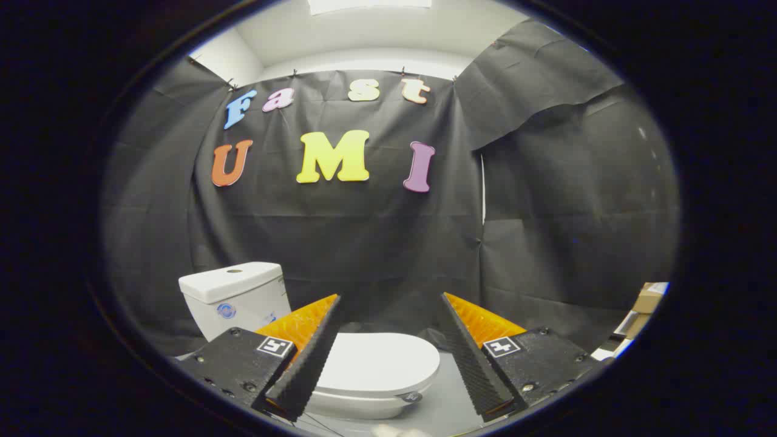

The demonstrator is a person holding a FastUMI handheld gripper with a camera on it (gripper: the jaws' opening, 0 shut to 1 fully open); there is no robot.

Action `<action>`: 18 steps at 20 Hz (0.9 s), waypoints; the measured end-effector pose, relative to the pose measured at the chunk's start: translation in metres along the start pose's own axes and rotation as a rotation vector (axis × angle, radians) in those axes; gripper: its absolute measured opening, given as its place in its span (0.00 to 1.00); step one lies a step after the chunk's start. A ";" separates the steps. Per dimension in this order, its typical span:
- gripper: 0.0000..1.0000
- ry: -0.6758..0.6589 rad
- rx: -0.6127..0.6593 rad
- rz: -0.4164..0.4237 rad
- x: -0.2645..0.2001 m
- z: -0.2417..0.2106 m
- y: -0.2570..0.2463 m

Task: Open the toilet lid.

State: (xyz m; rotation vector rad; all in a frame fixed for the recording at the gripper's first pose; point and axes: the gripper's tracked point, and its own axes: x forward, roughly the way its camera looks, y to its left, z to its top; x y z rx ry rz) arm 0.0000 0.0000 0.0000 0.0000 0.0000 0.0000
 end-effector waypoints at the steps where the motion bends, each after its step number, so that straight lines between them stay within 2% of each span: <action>1: 0.99 0.001 0.000 0.003 0.001 0.000 0.002; 10: 0.99 0.040 0.006 0.016 0.014 -0.010 0.008; 18: 0.99 0.049 0.079 0.012 0.059 -0.017 -0.019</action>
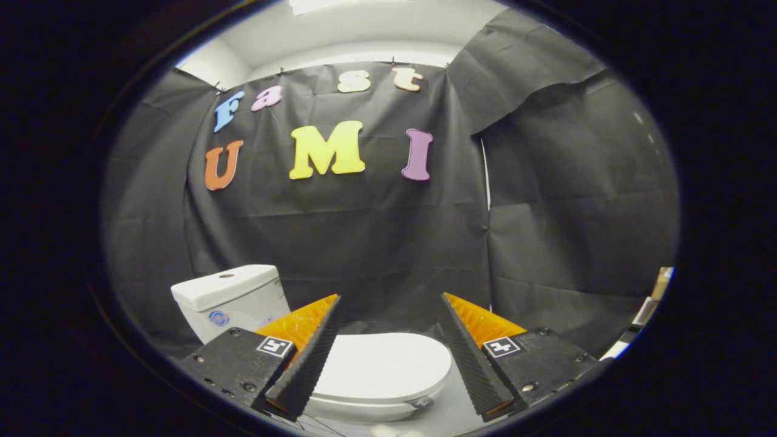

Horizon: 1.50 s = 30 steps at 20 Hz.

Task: Open the toilet lid.

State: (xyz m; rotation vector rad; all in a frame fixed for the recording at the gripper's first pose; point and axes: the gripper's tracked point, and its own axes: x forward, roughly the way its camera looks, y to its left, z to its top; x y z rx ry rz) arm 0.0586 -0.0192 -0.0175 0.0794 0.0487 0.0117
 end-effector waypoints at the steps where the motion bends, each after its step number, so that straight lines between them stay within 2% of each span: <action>1: 0.99 0.005 0.009 -0.008 0.007 -0.005 -0.009; 7: 0.99 0.082 0.120 -0.033 0.047 -0.050 -0.067; 14: 0.99 0.284 0.270 -0.076 0.071 -0.157 -0.116; 23: 0.98 0.505 0.480 -0.046 0.075 -0.264 -0.115; 30: 0.99 0.633 0.606 -0.007 0.065 -0.312 -0.108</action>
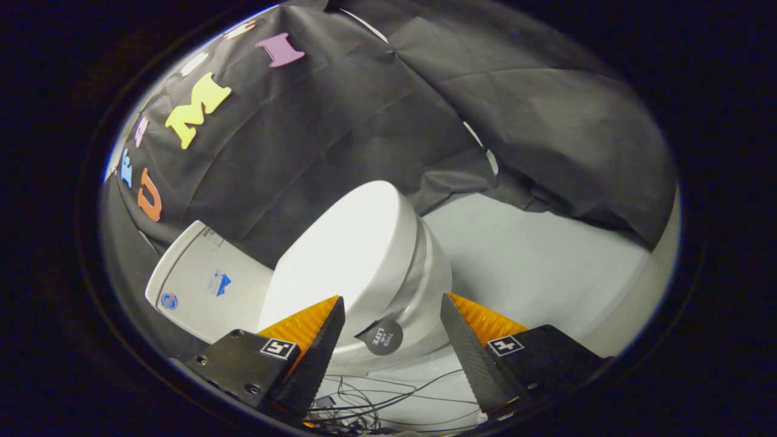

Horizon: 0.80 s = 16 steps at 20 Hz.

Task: Open the toilet lid.

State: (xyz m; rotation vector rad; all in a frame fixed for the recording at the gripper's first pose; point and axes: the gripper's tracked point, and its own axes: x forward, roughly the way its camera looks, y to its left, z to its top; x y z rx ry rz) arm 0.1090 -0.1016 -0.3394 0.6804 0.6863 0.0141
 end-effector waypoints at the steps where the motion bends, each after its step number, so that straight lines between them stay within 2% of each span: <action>1: 0.99 0.018 0.025 0.008 0.002 -0.004 -0.001; 10: 0.96 0.159 0.220 0.051 0.014 -0.034 -0.006; 16: 0.84 0.221 0.292 0.070 0.027 -0.046 -0.003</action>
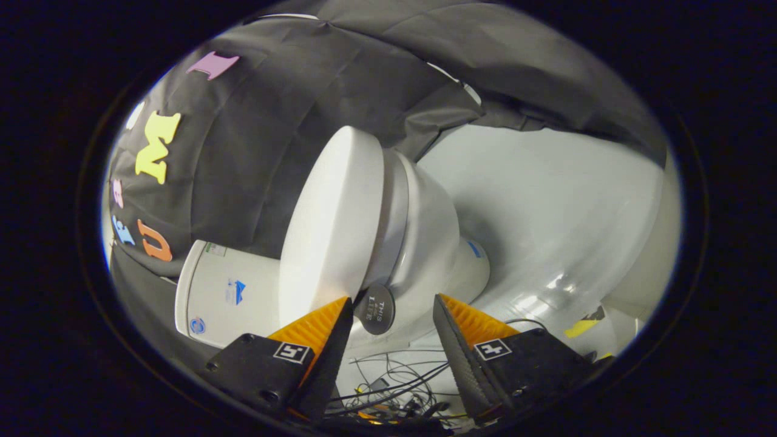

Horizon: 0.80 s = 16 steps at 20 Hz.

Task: Open the toilet lid.

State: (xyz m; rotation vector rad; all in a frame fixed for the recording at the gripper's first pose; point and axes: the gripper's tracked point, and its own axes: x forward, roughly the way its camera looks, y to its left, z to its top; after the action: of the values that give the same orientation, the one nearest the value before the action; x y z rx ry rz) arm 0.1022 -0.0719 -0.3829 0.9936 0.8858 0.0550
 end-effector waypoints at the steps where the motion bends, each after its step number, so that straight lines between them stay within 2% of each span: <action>1: 0.83 0.006 0.026 0.015 0.000 0.000 0.001; 10: 0.57 0.026 0.103 0.100 0.008 0.003 0.010; 13: 0.31 0.026 0.112 0.118 0.009 0.003 0.013; 16: 0.25 0.035 0.146 0.127 0.005 0.007 0.013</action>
State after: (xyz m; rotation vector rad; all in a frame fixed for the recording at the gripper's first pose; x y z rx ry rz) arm 0.1146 -0.0678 -0.3749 1.1881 0.8669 0.1174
